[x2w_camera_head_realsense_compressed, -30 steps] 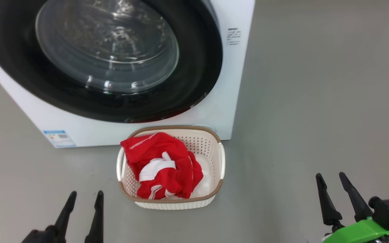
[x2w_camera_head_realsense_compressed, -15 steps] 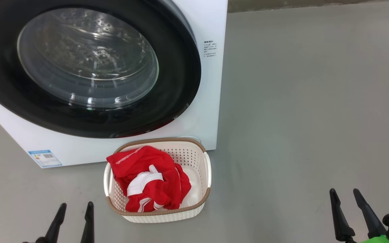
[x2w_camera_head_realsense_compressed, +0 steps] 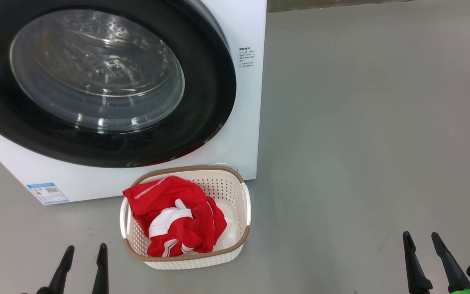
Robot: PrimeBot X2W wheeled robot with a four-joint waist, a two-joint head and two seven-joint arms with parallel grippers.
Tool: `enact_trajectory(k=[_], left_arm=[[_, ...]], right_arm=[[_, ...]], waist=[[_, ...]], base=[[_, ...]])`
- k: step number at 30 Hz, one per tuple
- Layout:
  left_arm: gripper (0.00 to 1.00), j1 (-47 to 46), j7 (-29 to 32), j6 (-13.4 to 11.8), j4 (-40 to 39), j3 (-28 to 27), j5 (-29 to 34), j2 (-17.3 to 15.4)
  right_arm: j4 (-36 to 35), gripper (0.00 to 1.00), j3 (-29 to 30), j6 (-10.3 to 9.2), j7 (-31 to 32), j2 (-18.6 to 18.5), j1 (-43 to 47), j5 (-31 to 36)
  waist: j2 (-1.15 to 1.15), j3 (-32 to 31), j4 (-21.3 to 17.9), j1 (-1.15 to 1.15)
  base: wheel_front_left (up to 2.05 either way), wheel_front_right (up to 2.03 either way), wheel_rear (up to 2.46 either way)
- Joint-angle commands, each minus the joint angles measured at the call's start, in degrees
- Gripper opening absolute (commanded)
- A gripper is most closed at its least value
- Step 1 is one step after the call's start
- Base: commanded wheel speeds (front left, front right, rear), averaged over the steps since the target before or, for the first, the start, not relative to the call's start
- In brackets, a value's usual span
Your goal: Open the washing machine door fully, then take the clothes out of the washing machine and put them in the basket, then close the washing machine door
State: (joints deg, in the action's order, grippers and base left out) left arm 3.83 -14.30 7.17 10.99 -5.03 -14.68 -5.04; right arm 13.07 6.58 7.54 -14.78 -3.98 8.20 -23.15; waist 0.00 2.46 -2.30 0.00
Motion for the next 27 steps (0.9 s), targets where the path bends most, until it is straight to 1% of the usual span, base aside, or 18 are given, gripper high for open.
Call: enact_trajectory(k=[1,12,13,18,21,25,27], left_arm=[[1.00,-0.74,-0.70,0.32,-1.51,-2.00,-0.36,-1.10],[1.00,-0.87,-0.70,0.32,-1.15,-2.12,-1.85,-1.06],[0.00,-0.01,0.03,-0.02,0.31,-0.08,-1.40,0.08],[0.00,0.03,0.19,-0.08,4.02,0.44,-1.42,1.75],[0.00,-0.21,0.68,-0.07,4.24,0.35,-3.02,1.87],[0.00,-0.46,1.36,-0.06,4.14,0.29,-5.46,1.88],[0.00,-0.59,1.68,-0.05,4.12,0.28,-6.67,1.89]], right_arm=[[-1.54,1.00,-1.02,-0.05,-0.22,-0.90,-0.83,0.61],[-1.54,1.00,-0.97,-0.05,-0.22,-0.56,-0.94,0.56],[0.13,0.00,0.04,0.01,-0.01,0.43,-0.01,0.00],[3.81,0.00,-0.20,0.01,0.18,1.71,0.06,-0.09],[3.96,0.00,-0.21,0.01,0.62,1.81,-0.25,-1.56],[3.79,0.00,-0.20,0.01,1.29,1.78,-0.64,-3.78],[3.74,0.00,-0.21,0.01,1.63,1.77,-0.84,-4.88]], waist=[[0.00,-0.01,0.00,0.00],[0.00,-0.25,0.05,0.00],[0.00,-0.25,0.05,0.00],[0.00,-0.25,0.05,0.00],[0.00,-0.29,0.09,0.01],[0.00,-0.49,0.17,0.13],[0.00,-0.52,0.20,0.08]], base=[[0.00,0.00,0.00],[0.00,0.00,0.00],[0.00,0.00,0.00],[0.00,0.00,0.00],[0.00,0.00,0.00],[0.00,0.00,0.00],[0.00,0.00,0.00]])
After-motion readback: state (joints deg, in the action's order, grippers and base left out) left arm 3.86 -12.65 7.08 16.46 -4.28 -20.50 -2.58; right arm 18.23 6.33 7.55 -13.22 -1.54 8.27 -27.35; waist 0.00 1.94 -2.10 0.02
